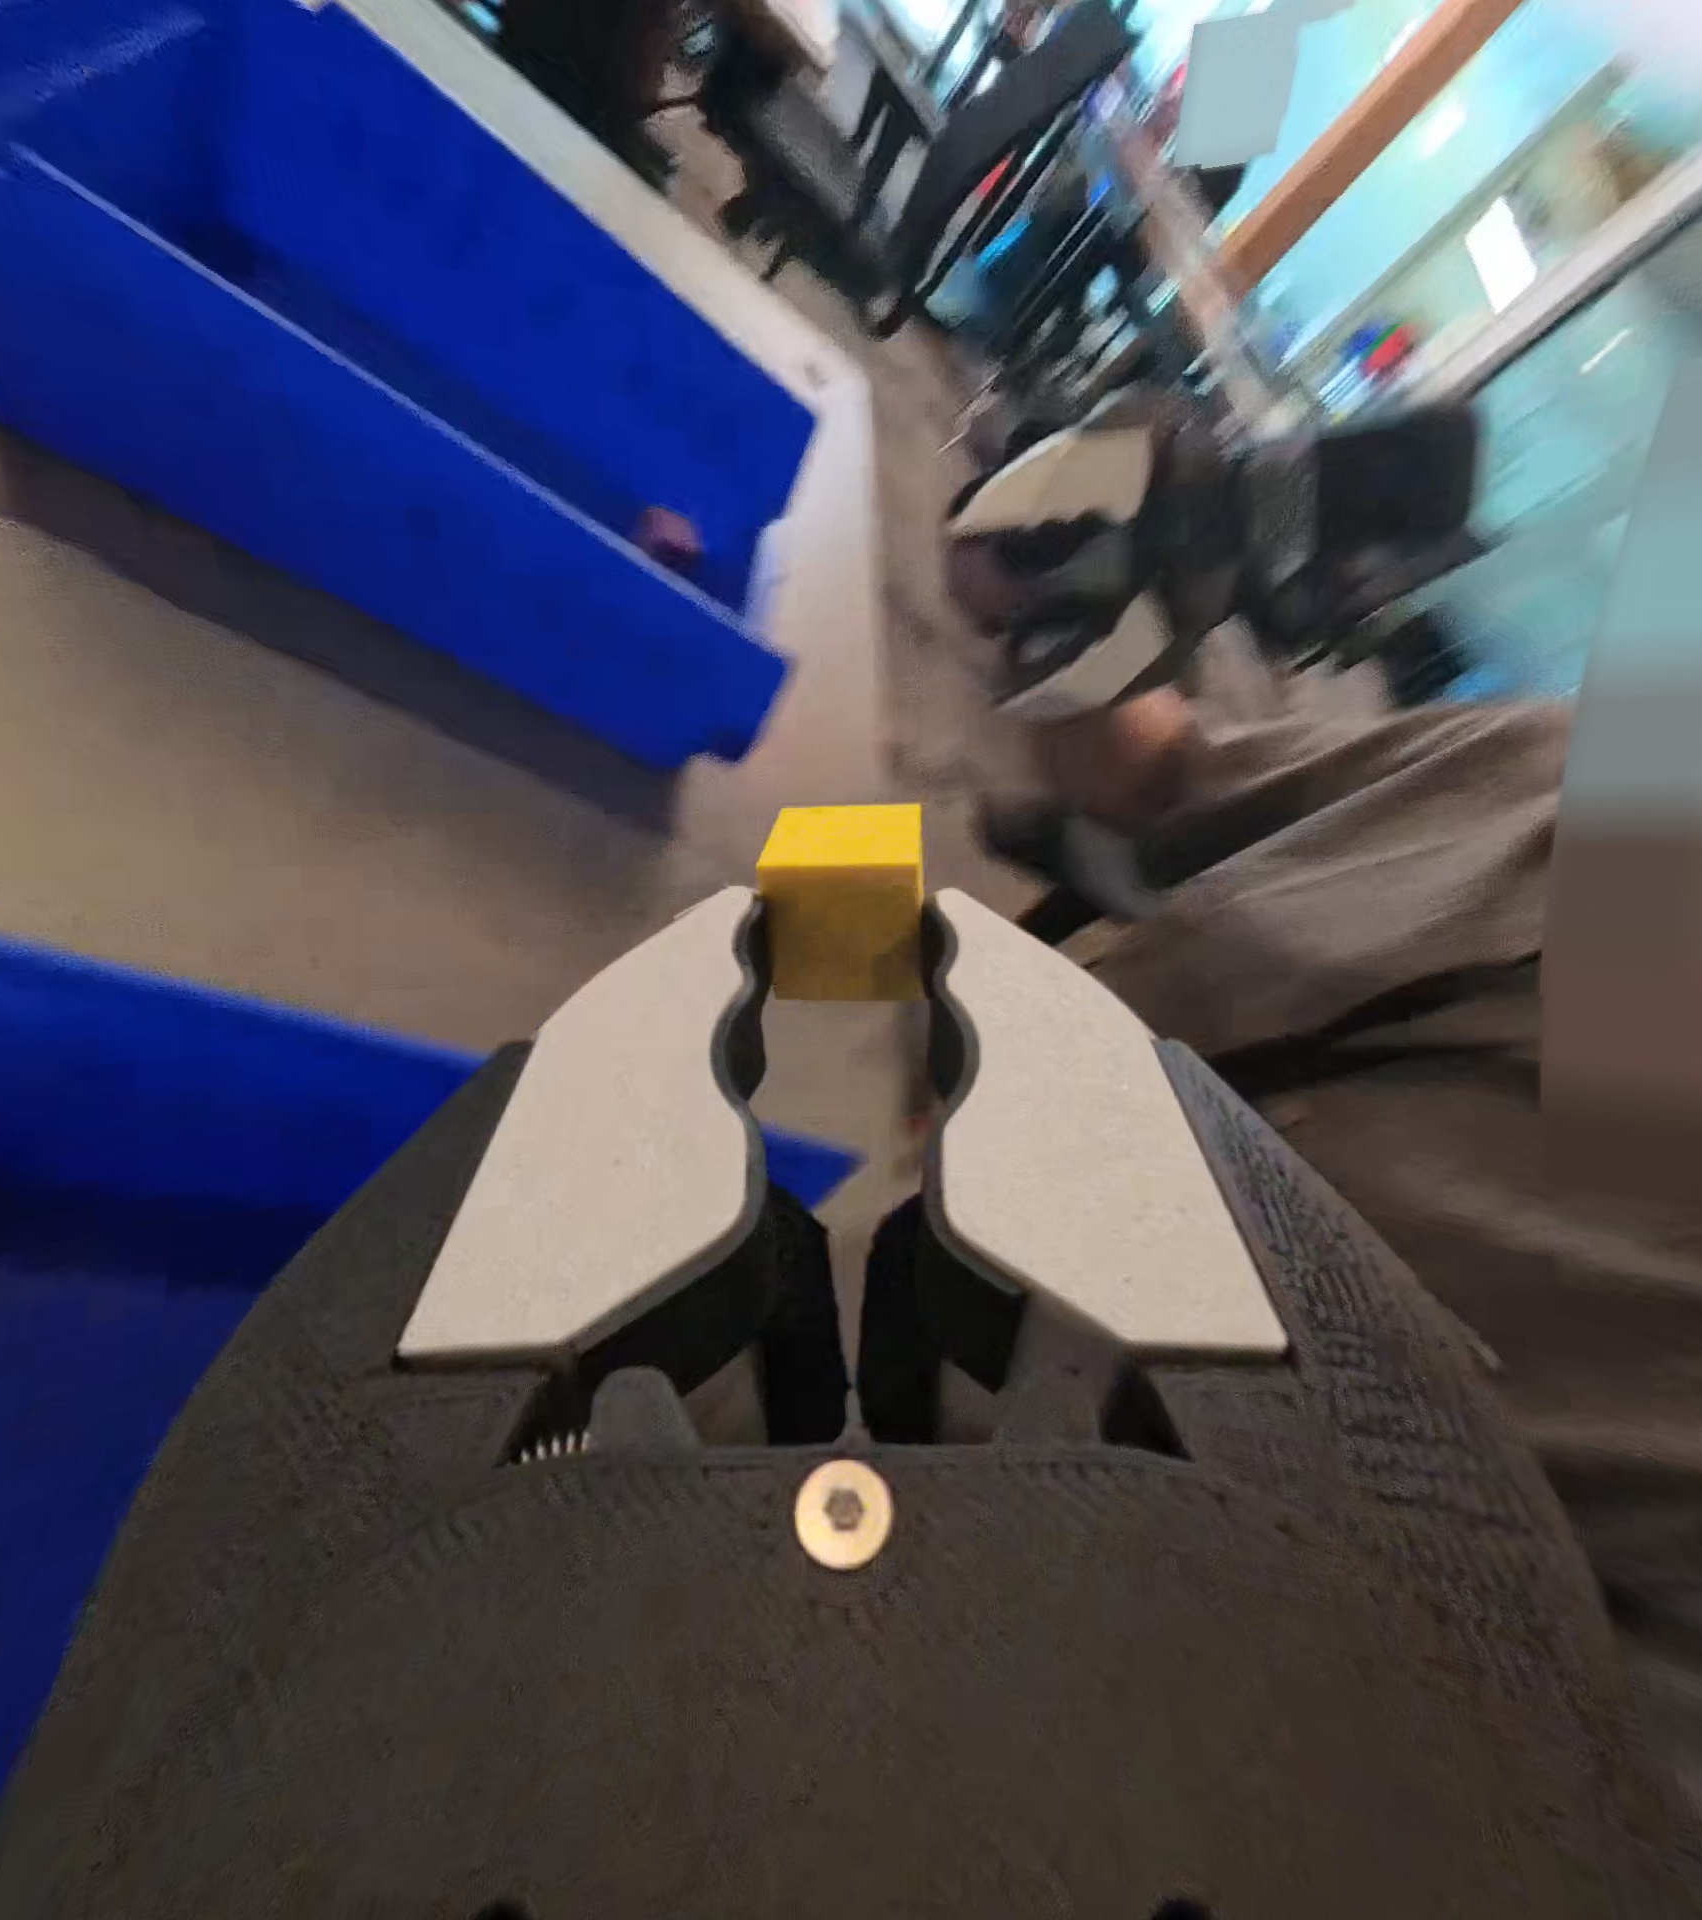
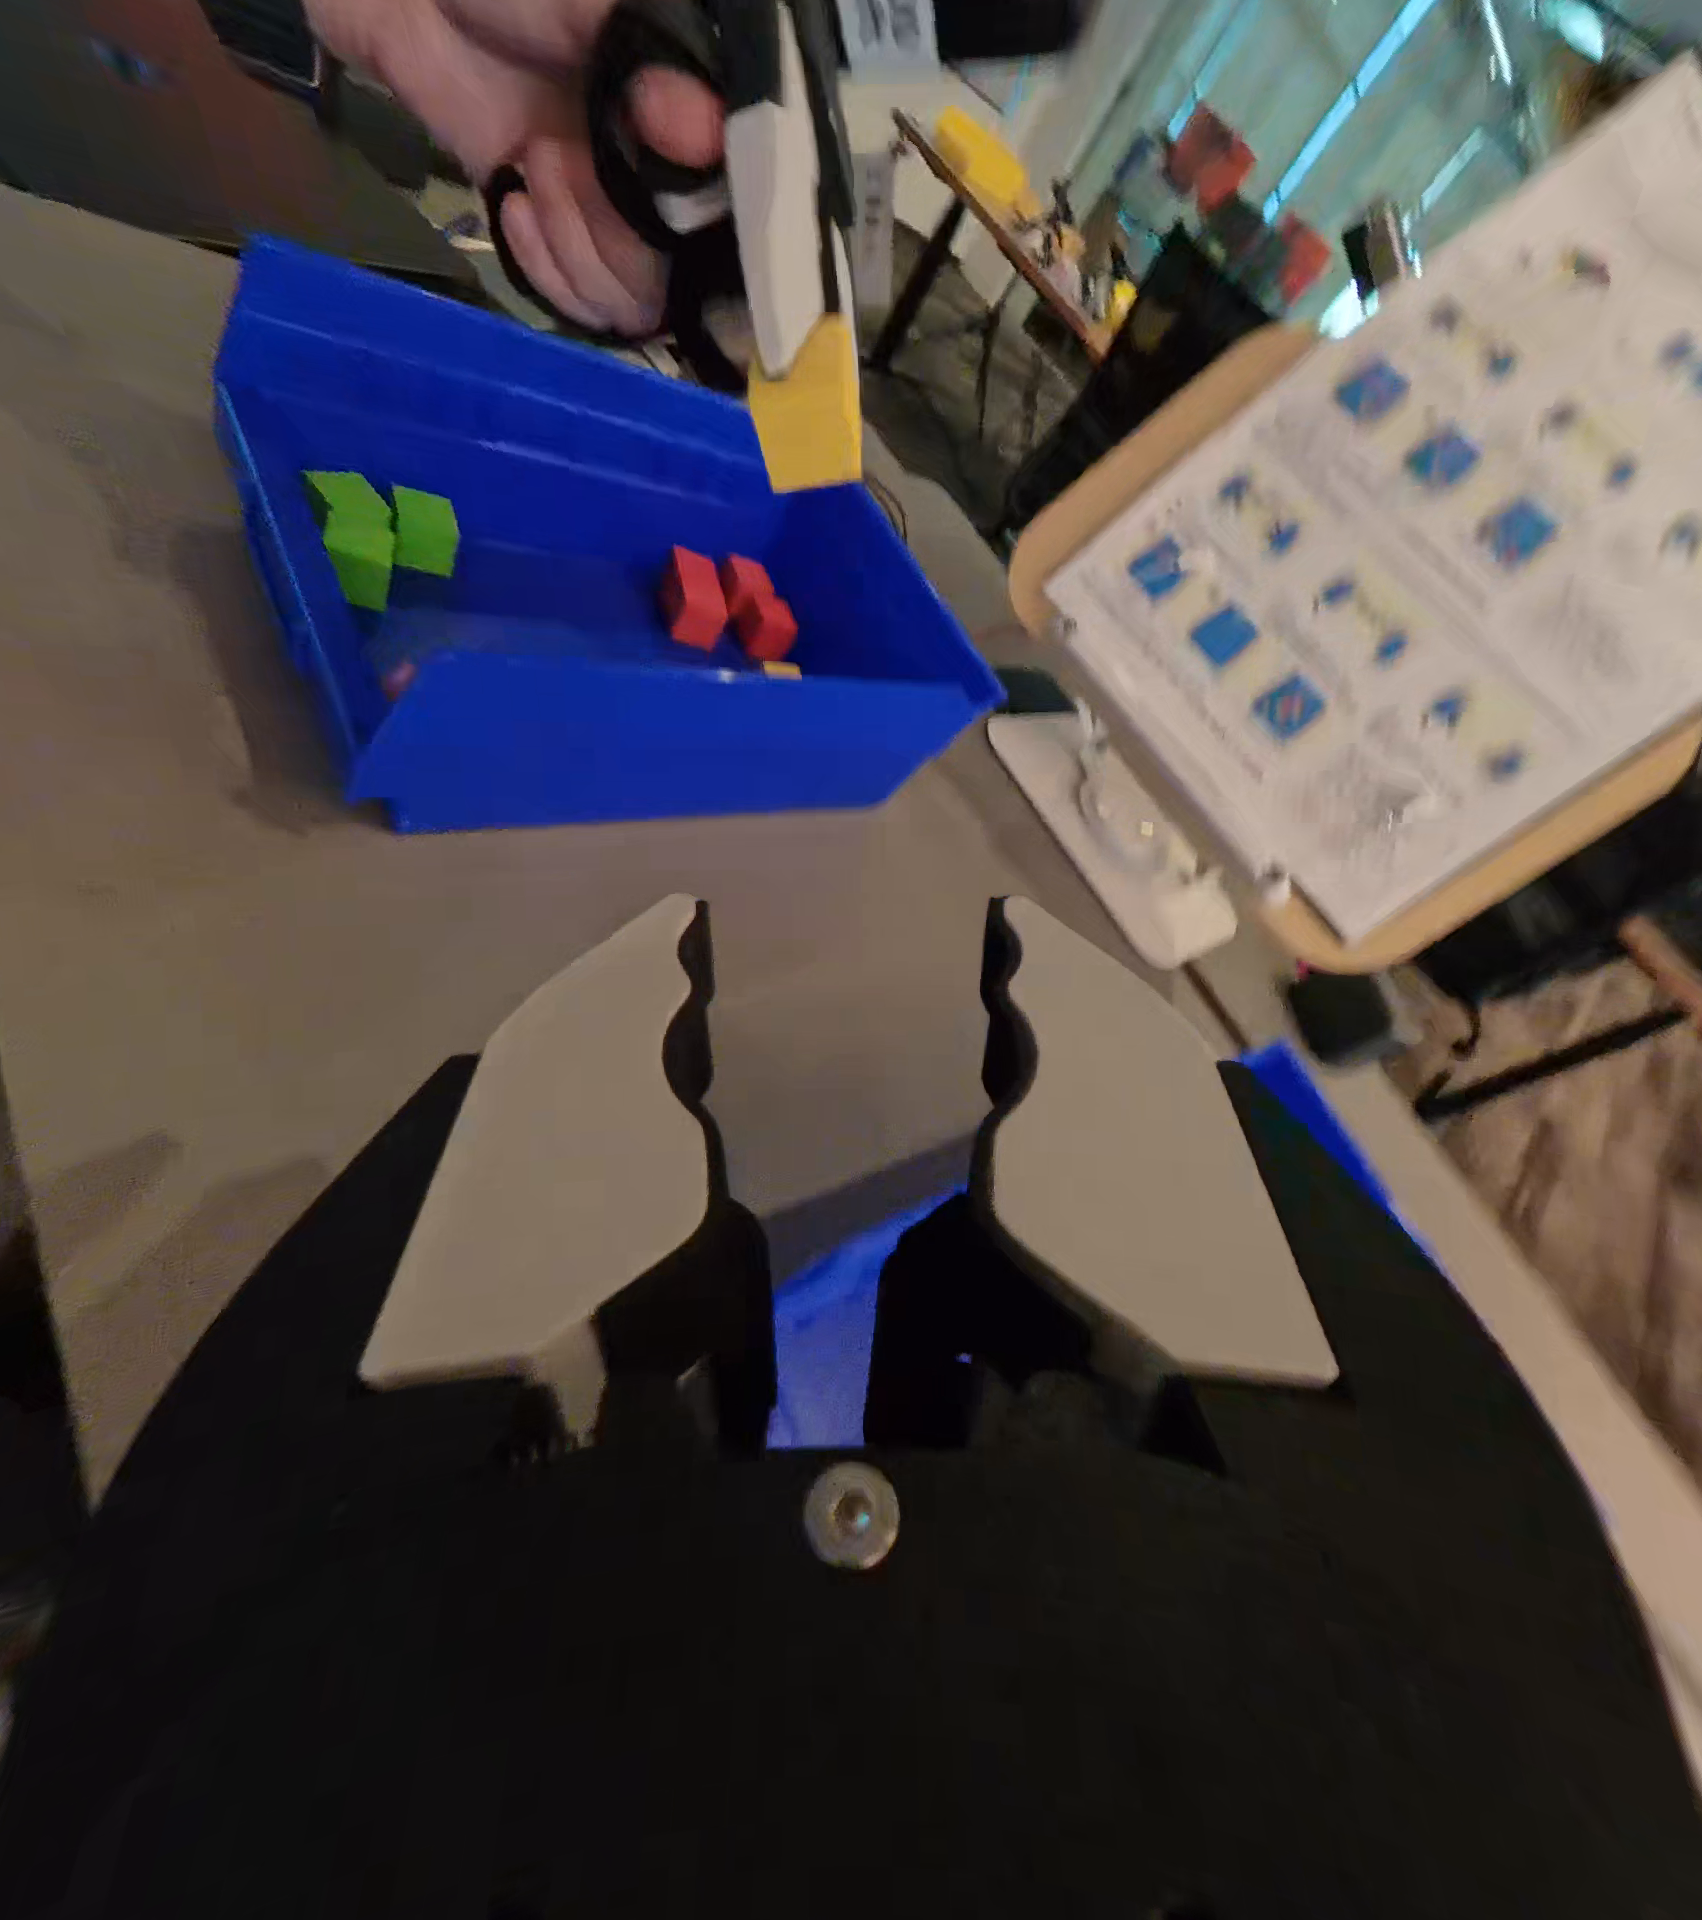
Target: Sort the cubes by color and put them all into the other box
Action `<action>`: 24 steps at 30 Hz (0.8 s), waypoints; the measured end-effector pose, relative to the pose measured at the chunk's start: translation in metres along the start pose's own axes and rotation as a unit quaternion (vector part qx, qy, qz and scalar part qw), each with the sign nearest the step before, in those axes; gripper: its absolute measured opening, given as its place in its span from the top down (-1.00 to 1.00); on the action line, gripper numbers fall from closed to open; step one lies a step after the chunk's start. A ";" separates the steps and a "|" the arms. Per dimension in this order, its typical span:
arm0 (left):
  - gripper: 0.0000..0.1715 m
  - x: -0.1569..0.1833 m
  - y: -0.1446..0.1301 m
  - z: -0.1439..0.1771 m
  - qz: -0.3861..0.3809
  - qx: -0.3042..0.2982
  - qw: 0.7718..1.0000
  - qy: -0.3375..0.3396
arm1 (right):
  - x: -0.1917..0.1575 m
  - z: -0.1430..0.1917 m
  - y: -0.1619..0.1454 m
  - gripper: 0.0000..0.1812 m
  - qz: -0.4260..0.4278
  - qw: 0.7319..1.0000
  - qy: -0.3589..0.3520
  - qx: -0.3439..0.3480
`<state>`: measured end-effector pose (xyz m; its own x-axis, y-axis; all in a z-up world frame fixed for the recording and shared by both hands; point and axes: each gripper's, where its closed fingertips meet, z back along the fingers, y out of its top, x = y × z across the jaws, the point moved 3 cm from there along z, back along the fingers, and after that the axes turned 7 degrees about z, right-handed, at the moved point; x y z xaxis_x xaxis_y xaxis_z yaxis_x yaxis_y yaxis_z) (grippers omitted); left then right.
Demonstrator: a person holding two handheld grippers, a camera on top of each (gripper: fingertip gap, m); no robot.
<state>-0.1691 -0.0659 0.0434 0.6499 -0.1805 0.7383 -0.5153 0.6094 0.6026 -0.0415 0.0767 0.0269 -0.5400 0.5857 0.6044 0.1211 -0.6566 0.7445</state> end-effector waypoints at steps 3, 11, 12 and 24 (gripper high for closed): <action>0.67 0.028 -0.008 -0.028 0.067 -0.005 0.995 -0.077 | -0.002 -0.020 0.035 0.44 0.040 0.998 0.018 0.039; 0.67 0.064 -0.011 -0.067 0.106 0.004 0.980 -0.167 | -0.013 -0.046 0.071 0.49 0.049 0.995 0.034 0.075; 0.67 0.065 -0.011 -0.070 0.110 0.004 0.979 -0.171 | -0.014 -0.047 0.072 0.53 0.044 0.996 0.034 0.076; 0.29 0.061 0.000 -0.053 0.052 0.091 0.989 -0.102 | 0.024 -0.031 0.041 0.68 0.037 0.999 0.026 0.000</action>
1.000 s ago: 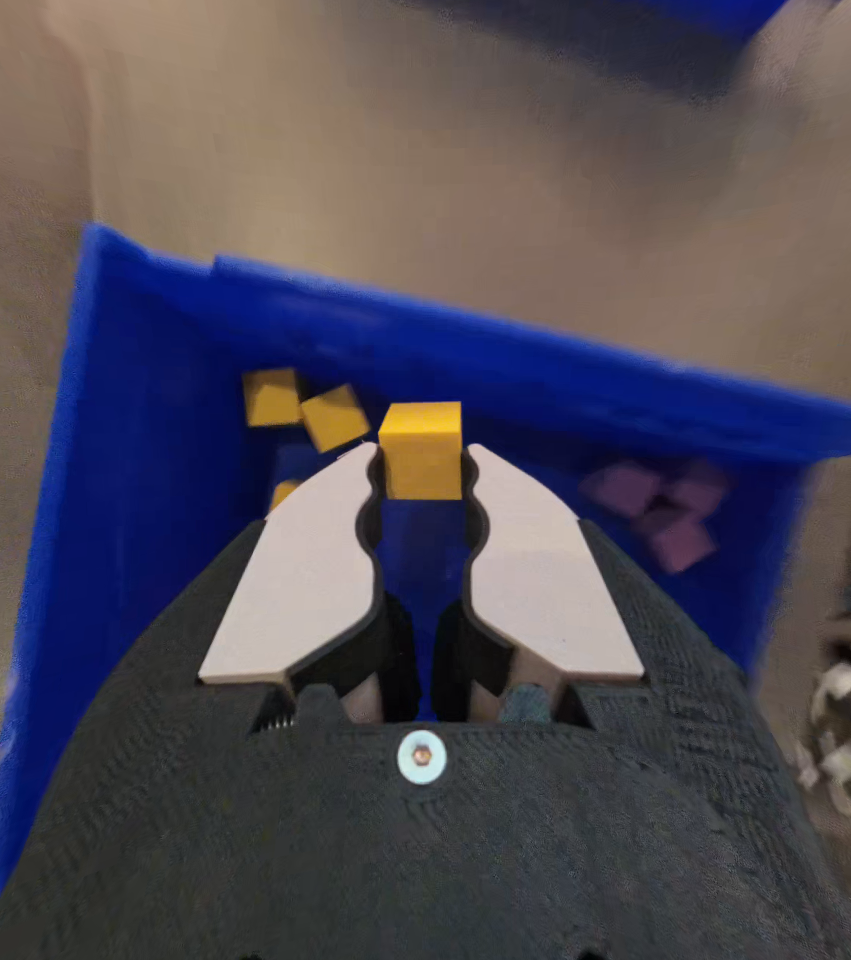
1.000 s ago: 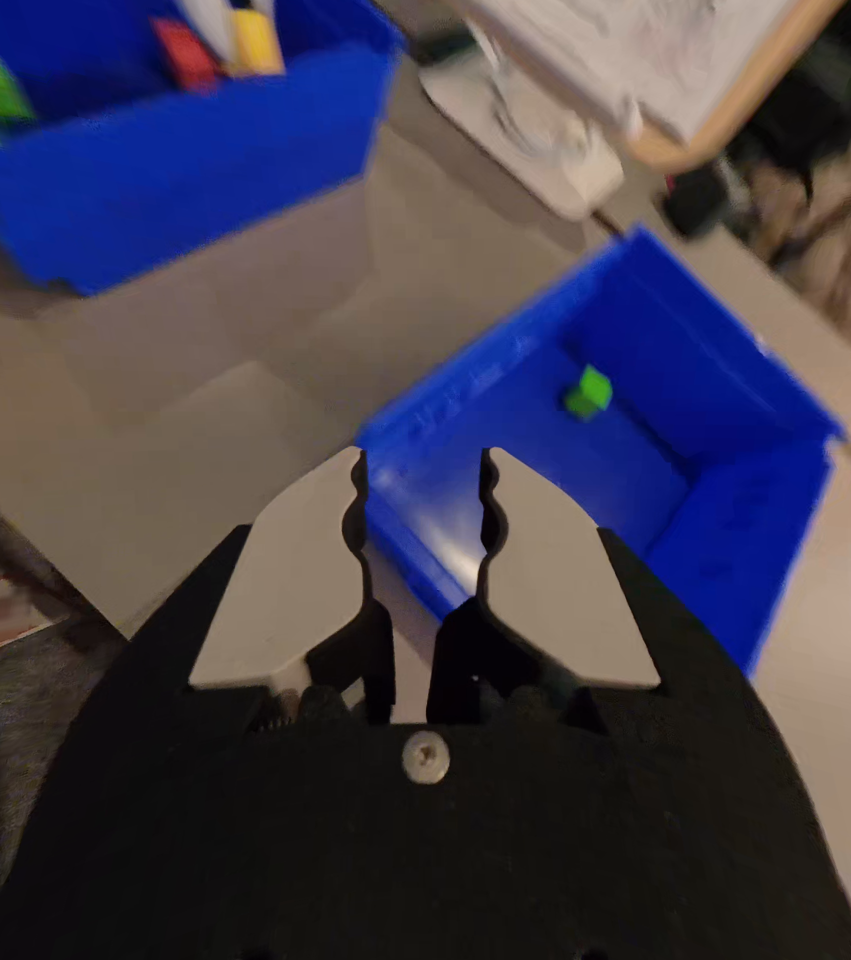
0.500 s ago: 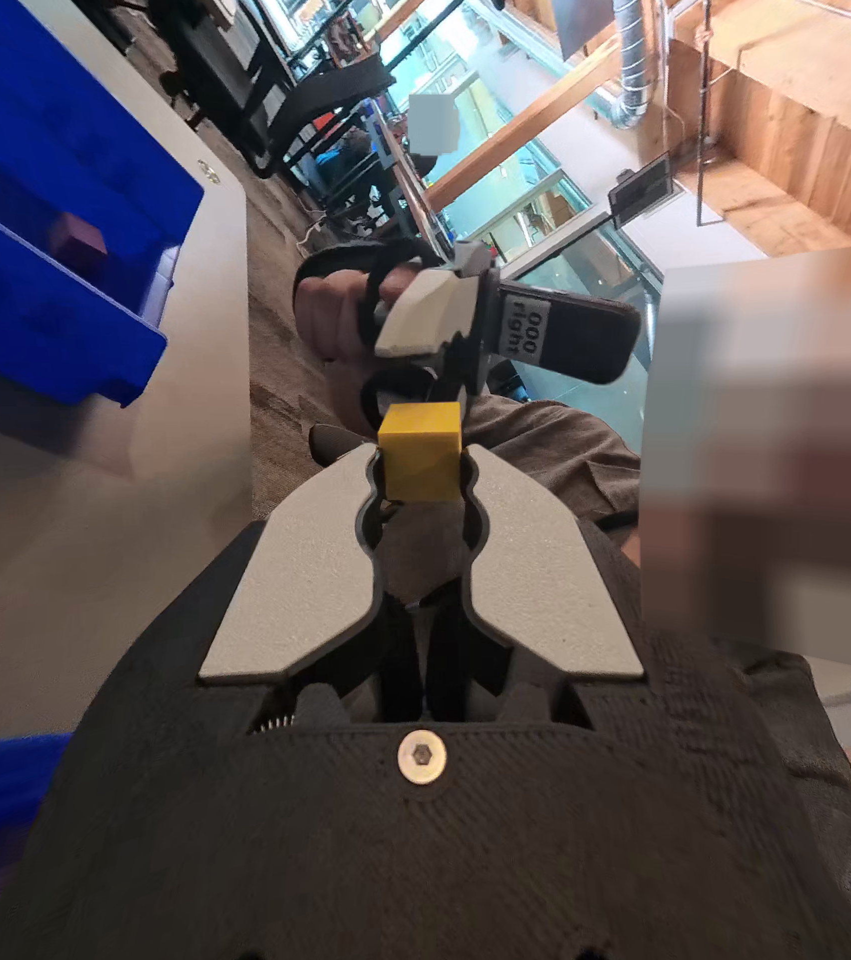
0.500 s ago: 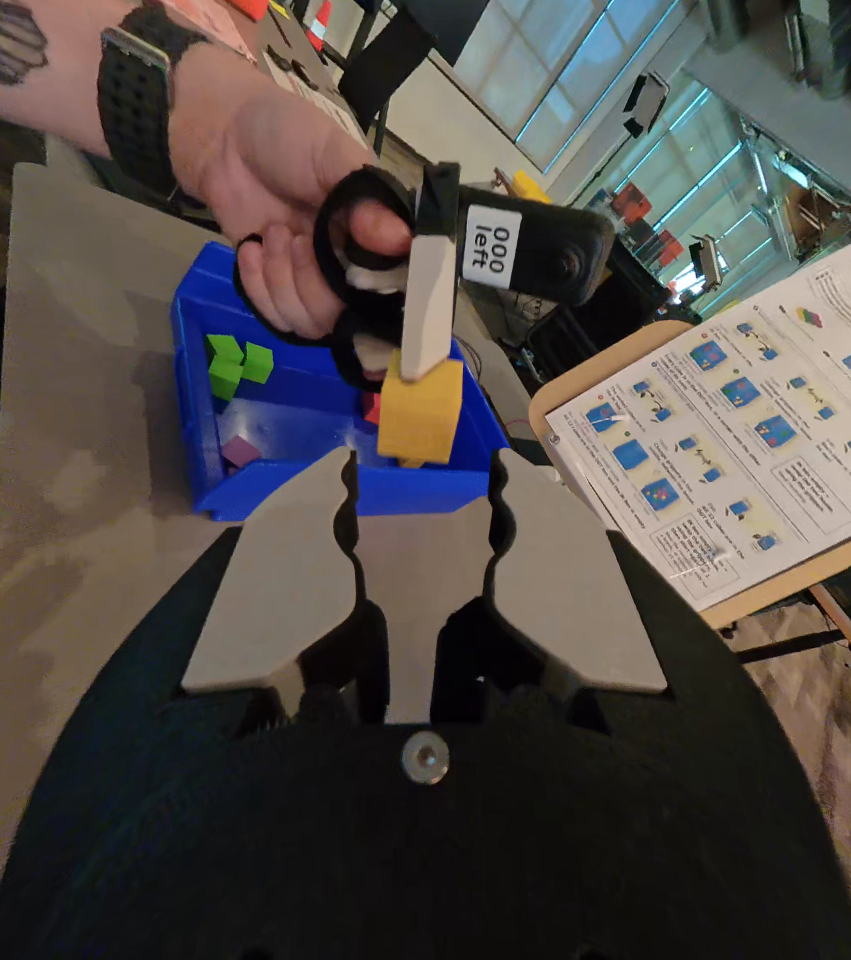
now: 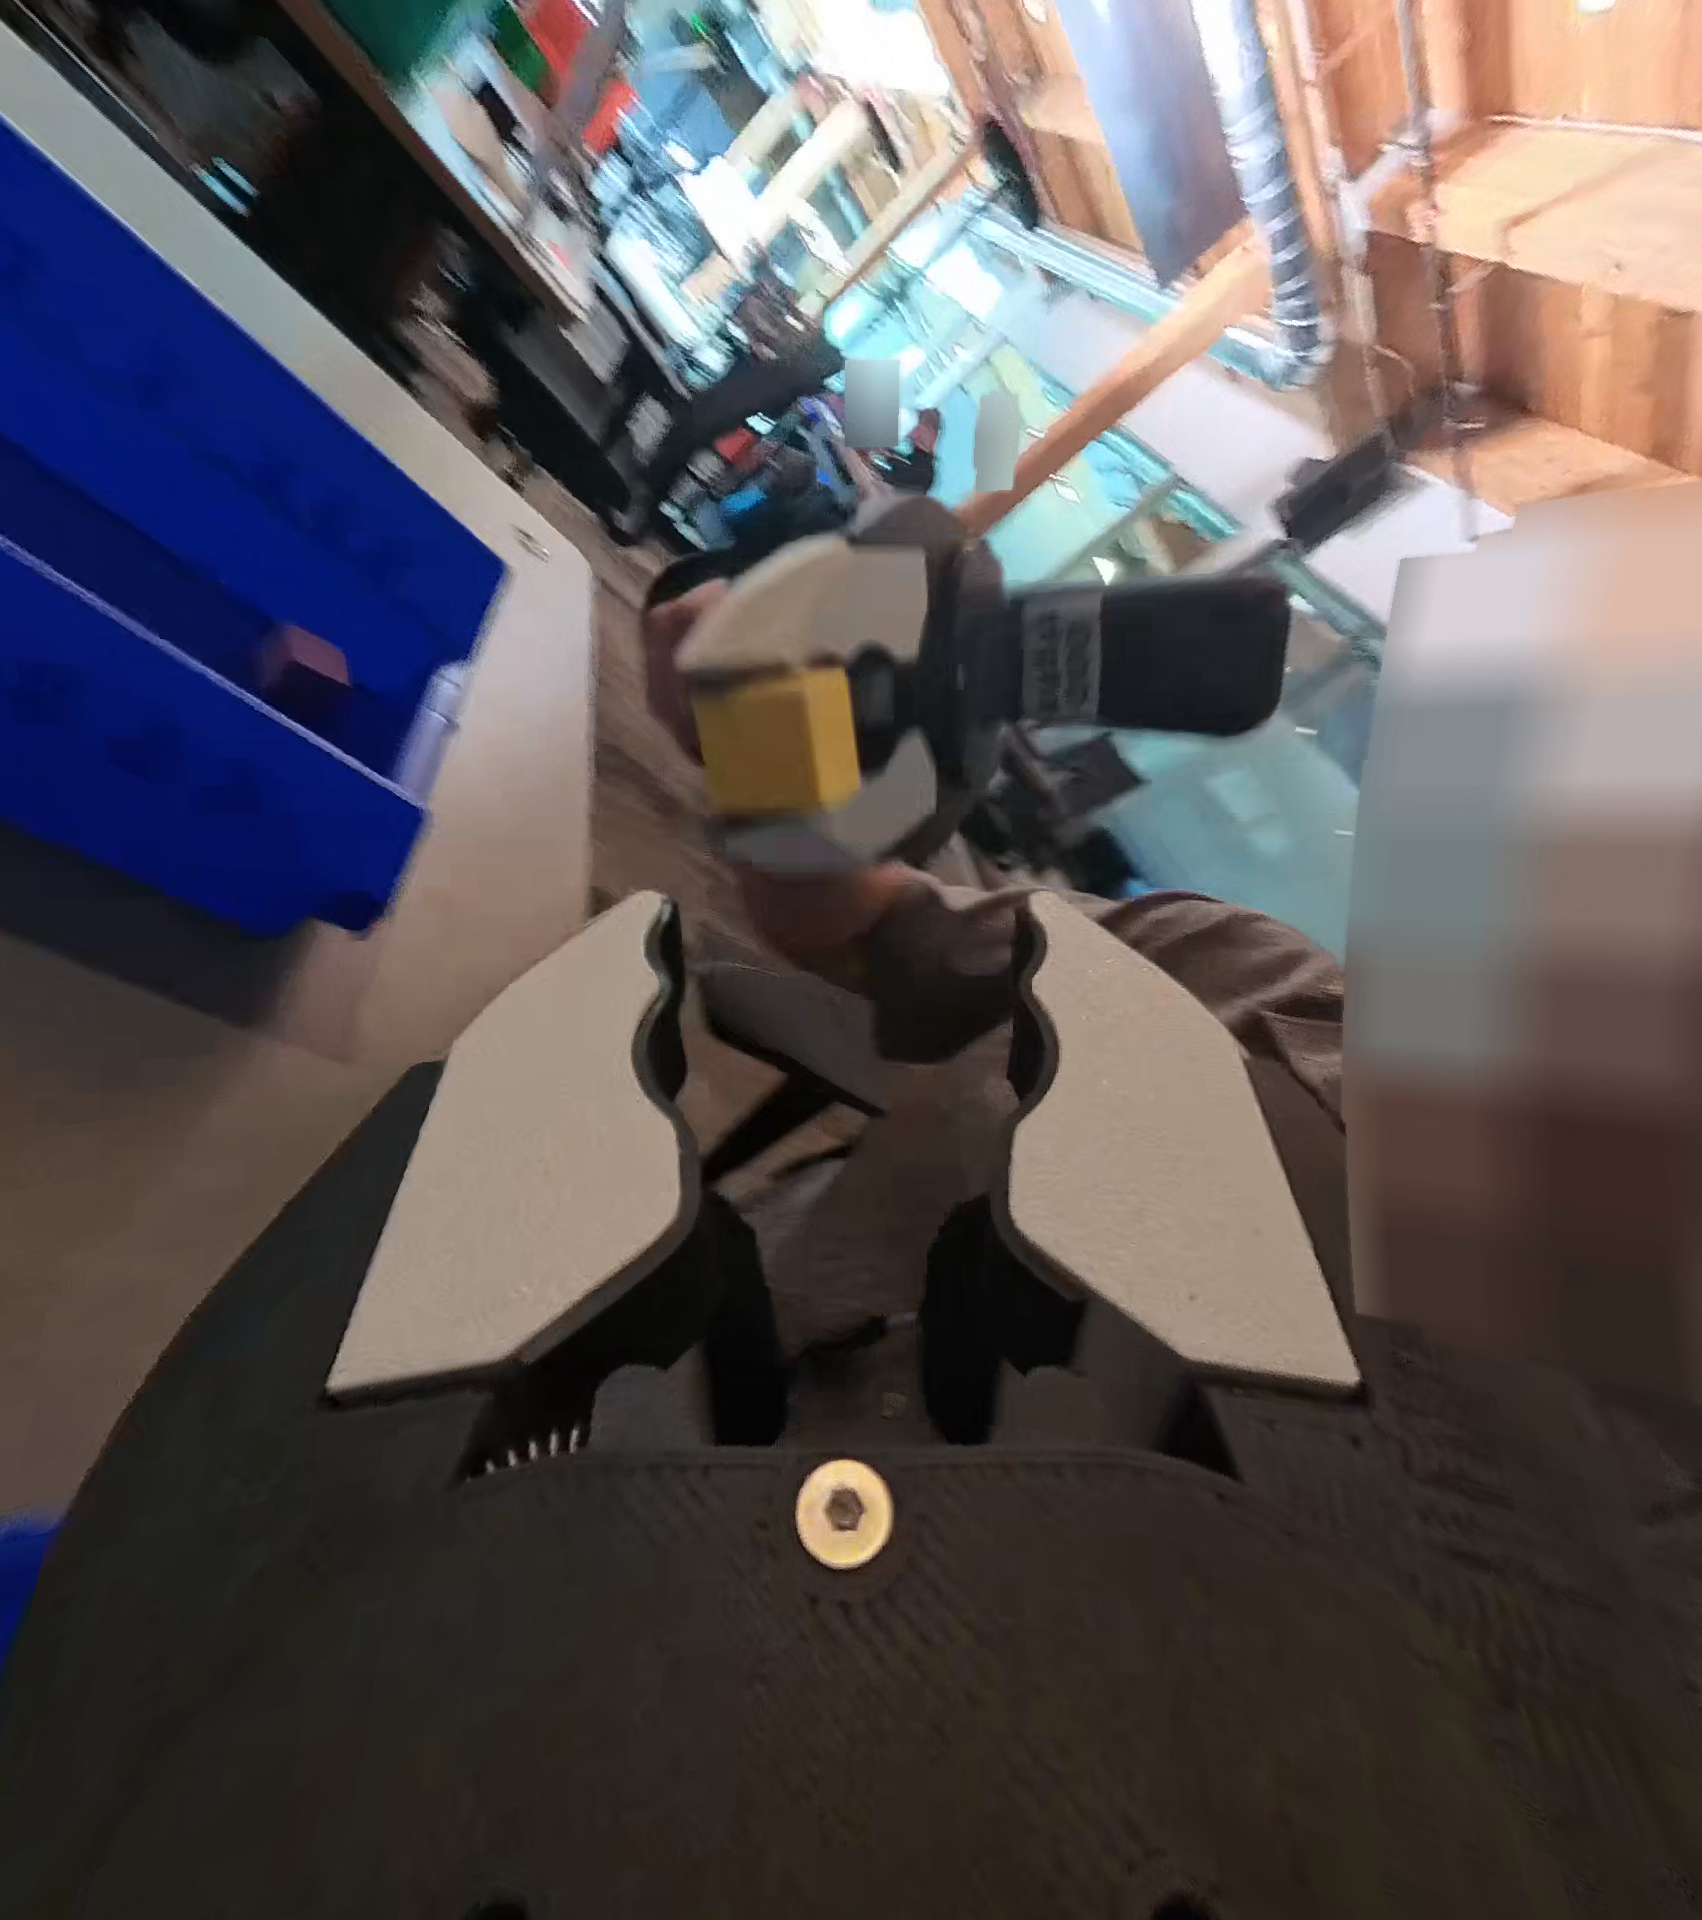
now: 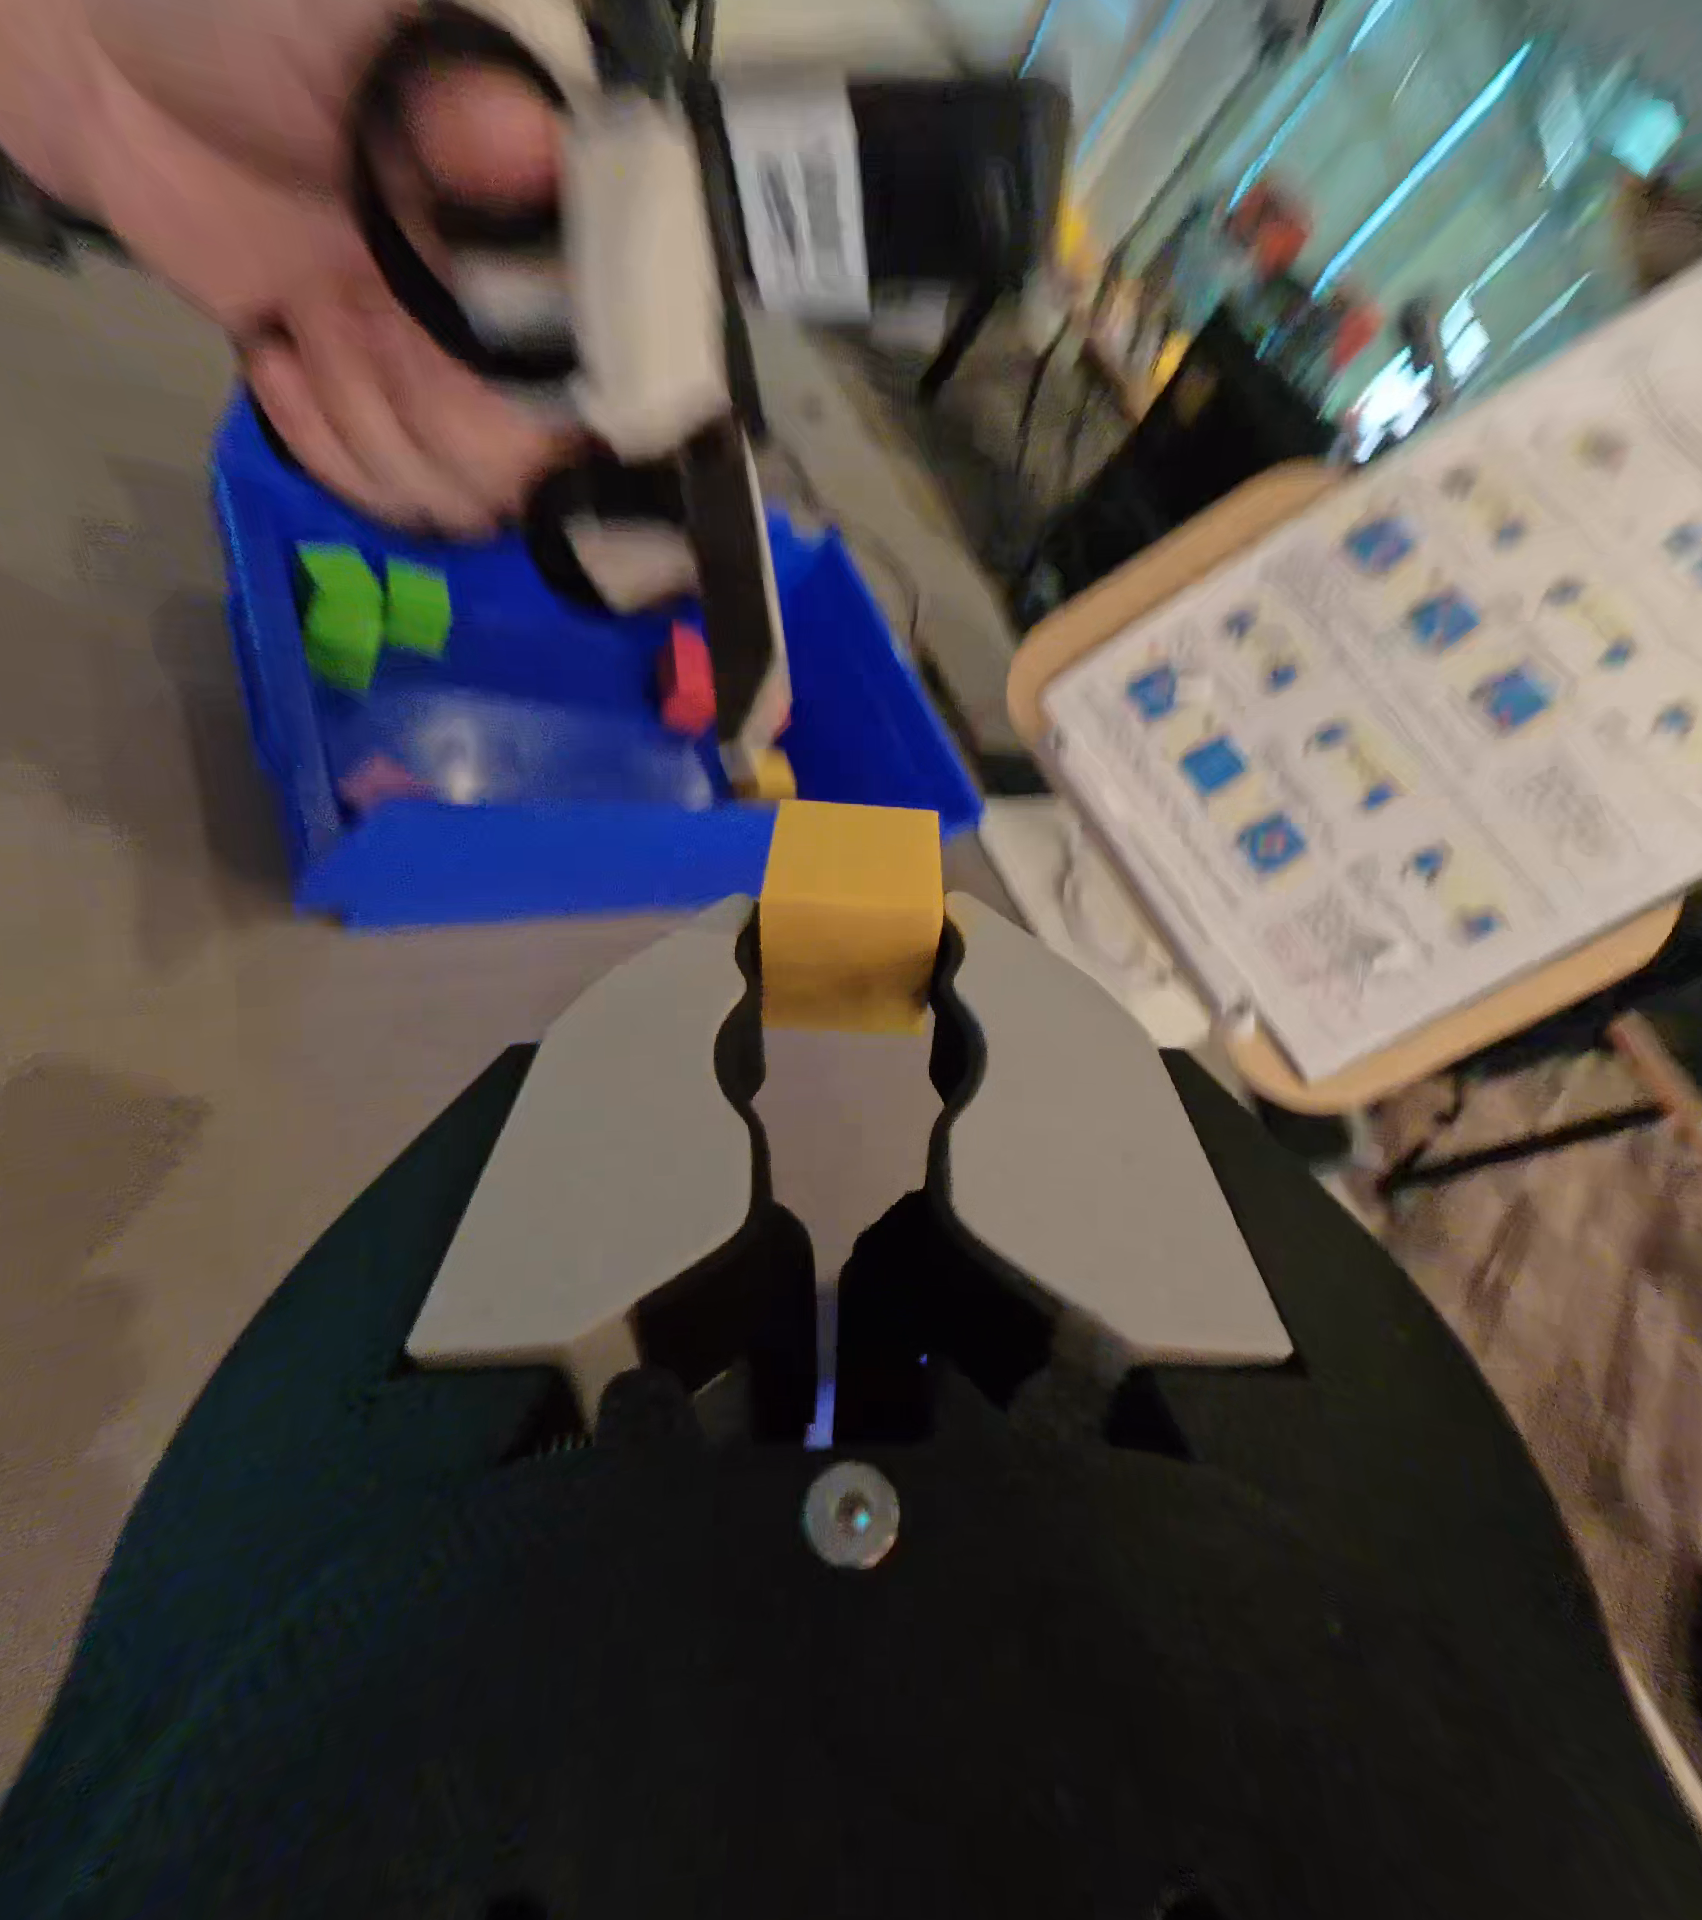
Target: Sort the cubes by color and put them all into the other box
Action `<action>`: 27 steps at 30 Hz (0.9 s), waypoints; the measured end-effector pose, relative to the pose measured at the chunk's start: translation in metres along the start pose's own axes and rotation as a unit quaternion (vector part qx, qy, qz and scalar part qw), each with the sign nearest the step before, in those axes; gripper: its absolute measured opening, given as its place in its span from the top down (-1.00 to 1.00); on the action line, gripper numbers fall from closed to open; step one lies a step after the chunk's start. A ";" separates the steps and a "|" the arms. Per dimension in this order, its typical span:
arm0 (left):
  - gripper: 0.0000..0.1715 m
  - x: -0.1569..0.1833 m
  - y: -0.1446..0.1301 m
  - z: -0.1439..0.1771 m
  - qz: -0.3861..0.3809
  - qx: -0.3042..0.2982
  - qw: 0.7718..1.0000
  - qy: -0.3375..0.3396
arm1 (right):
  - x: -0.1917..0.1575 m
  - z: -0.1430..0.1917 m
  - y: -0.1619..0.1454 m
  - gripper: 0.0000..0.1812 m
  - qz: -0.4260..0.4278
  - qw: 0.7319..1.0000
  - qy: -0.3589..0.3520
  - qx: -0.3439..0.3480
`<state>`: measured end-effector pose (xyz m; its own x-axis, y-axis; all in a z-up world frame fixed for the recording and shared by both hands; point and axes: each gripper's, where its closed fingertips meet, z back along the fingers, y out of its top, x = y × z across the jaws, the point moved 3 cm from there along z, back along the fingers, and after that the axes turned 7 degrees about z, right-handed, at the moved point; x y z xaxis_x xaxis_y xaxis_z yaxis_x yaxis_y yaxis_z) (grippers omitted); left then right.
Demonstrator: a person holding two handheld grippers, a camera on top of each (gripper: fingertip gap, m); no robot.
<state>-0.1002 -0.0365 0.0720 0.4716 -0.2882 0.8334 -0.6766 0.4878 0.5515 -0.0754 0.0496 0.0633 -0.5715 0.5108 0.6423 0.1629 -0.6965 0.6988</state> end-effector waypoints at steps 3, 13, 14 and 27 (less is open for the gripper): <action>0.30 0.010 0.004 0.025 -0.069 0.029 0.994 0.080 | 0.049 0.016 -0.050 0.68 -0.038 0.989 0.060 -0.132; 0.47 0.033 -0.032 0.074 -0.130 0.078 0.975 0.161 | 0.096 0.011 -0.259 0.67 -0.077 0.825 0.228 -0.512; 0.48 0.032 -0.035 0.079 -0.126 0.080 0.975 0.167 | 0.096 0.006 -0.272 0.67 -0.081 0.818 0.229 -0.521; 0.50 0.033 -0.040 0.116 -0.114 0.101 0.967 0.202 | 0.087 -0.015 -0.339 0.67 -0.121 0.750 0.271 -0.591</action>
